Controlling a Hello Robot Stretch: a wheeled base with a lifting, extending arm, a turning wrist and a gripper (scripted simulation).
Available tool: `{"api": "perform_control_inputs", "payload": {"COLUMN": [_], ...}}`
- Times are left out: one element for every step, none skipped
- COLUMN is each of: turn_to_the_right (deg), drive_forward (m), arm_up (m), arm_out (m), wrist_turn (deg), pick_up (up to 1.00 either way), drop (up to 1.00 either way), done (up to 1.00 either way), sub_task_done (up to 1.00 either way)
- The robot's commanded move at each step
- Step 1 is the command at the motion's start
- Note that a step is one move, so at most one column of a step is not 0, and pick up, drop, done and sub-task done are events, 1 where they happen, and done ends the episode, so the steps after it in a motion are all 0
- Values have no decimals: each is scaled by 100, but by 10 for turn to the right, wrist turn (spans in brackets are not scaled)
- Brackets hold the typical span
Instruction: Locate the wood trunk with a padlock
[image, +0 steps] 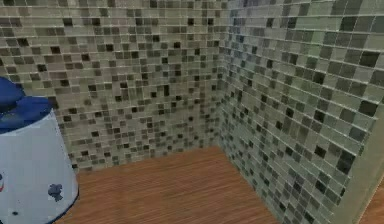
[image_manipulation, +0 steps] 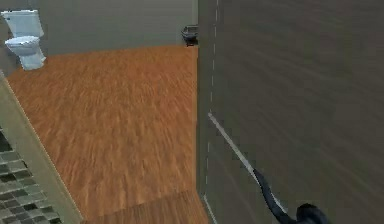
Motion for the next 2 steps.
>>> {"api": "perform_control_inputs", "payload": {"turn_to_the_right": [450,90], "drive_forward": [0,0], "arm_up": [0,0], "arm_out": [0,0], "wrist_turn": [0,0], "pick_up": [0,0], "drop": [0,0], "done": [0,0], "sub_task_done": [0,0]}}
